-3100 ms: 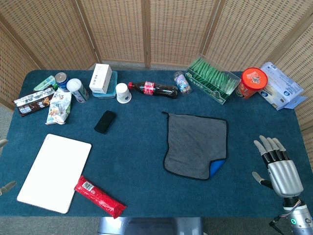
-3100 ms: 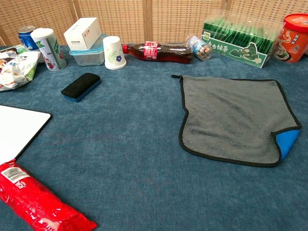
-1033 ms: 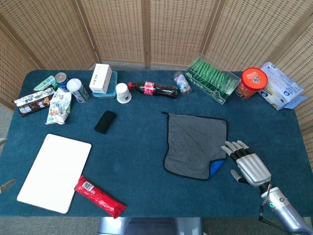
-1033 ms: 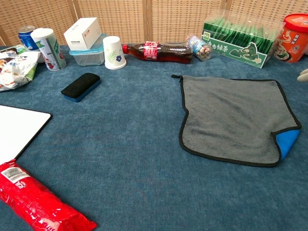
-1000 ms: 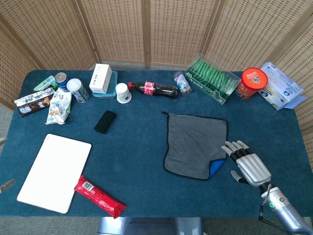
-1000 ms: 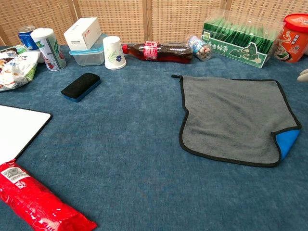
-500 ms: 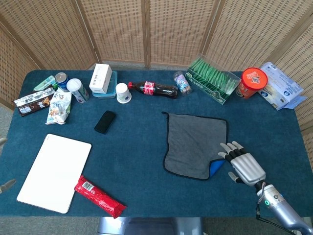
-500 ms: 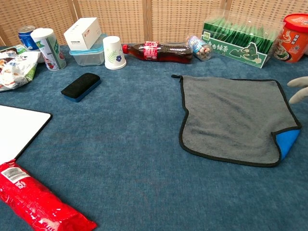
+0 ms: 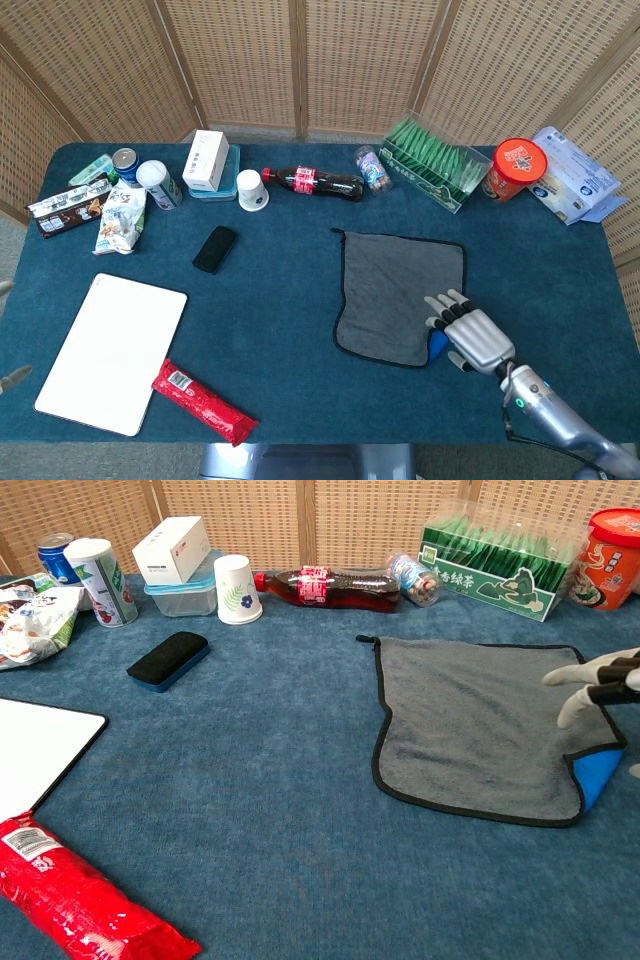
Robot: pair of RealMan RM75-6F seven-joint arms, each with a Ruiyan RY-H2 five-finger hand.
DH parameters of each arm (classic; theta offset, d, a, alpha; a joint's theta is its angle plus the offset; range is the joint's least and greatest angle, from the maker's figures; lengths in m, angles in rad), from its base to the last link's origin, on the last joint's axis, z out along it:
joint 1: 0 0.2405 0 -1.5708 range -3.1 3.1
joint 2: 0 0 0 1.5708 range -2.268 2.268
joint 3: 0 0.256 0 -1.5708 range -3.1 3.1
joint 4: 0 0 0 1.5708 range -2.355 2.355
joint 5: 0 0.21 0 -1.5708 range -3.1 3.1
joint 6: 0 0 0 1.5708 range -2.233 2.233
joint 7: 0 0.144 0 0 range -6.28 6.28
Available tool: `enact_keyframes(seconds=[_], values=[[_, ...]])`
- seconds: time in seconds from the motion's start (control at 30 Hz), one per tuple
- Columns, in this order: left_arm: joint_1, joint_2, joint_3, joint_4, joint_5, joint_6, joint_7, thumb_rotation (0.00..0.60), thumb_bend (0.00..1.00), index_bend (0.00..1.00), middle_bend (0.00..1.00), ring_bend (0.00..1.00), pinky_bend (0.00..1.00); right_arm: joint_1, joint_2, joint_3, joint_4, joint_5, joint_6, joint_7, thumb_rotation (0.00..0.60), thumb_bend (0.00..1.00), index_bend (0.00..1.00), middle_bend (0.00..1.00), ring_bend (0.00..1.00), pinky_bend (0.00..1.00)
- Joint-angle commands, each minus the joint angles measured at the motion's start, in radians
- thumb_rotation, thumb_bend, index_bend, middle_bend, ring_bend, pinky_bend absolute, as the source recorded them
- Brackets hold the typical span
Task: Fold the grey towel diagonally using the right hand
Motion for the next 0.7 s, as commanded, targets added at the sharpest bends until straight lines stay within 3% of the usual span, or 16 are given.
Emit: enact_keyframes(seconds=[0.03, 0.7], values=[[0.000, 0.000, 0.000, 0.000, -0.001, -0.001, -0.001, 0.600, 0.11, 0.11, 0.00, 0.00, 0.00, 0.022, -0.007, 0.001, 0.007, 0.014, -0.029, -0.036, 0.600, 0.38, 0.24, 0.00, 0.00, 0.07], [-0.004, 0.001, 0.000, -0.001, -0.003, -0.009, -0.001, 0.600, 0.11, 0.11, 0.00, 0.00, 0.00, 0.059, -0.011, -0.021, -0.008, 0.080, -0.093, -0.182, 0.600, 0.38, 0.32, 0.00, 0.00, 0.07]])
